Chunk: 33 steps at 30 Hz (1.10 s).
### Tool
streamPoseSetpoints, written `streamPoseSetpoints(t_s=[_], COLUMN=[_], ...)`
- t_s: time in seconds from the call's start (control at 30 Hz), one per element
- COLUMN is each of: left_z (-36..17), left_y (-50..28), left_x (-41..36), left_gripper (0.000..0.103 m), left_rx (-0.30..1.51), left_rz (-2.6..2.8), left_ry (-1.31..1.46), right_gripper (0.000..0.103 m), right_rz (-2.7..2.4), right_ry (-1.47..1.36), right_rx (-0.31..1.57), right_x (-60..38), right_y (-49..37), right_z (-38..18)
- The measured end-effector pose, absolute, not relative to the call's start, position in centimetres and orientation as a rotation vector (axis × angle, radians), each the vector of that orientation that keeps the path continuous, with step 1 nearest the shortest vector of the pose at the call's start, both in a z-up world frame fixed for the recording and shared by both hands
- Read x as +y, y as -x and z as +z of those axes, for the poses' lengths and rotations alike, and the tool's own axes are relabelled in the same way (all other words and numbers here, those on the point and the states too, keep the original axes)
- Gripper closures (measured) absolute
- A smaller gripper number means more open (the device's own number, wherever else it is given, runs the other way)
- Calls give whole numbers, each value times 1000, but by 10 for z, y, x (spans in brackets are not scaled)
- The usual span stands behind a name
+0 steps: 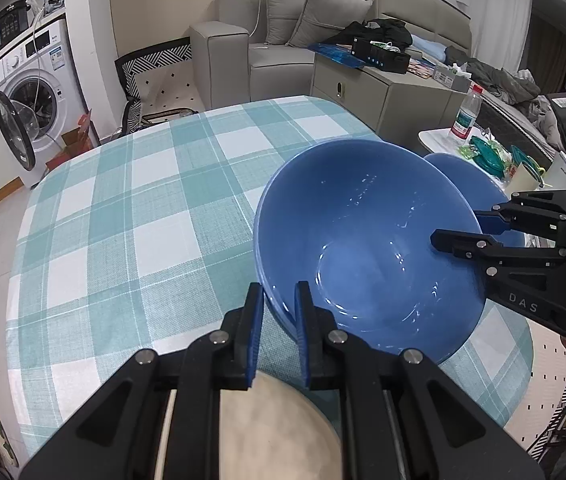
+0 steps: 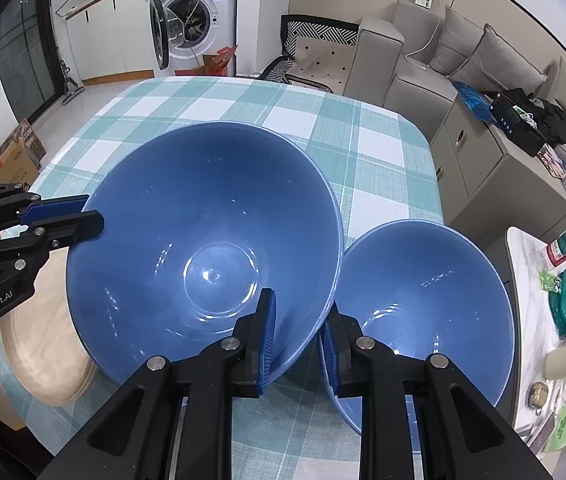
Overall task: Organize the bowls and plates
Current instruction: 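Open both grippers to release the blue bowl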
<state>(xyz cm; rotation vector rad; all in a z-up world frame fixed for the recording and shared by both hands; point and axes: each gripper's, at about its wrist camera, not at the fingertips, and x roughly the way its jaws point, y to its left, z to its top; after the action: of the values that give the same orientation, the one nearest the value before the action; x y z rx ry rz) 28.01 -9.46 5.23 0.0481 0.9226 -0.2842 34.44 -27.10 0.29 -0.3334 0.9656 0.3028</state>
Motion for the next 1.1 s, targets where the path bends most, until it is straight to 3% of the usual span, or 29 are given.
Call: streamPoseSetpoints(t_s=[0.13, 0.97, 1.07, 1.1], left_z=[54, 64, 65, 66], left_y=[-280, -276, -277, -277], left_x=[-94, -81, -81, -81], left_gripper=[90, 86, 83, 77], left_rx=[921, 904, 901, 899], left_rz=[-290, -305, -301, -300], left_ry=[-42, -2, 2, 4], right_gripper=[70, 37, 32, 29], right_rz=[305, 288, 299, 301], right_ry=[373, 410, 392, 387], right_rx=[961, 914, 907, 903], right_x=[-265, -268, -270, -270], right_y=[-344, -343, -343, -342], right_z=[2, 14, 17, 18])
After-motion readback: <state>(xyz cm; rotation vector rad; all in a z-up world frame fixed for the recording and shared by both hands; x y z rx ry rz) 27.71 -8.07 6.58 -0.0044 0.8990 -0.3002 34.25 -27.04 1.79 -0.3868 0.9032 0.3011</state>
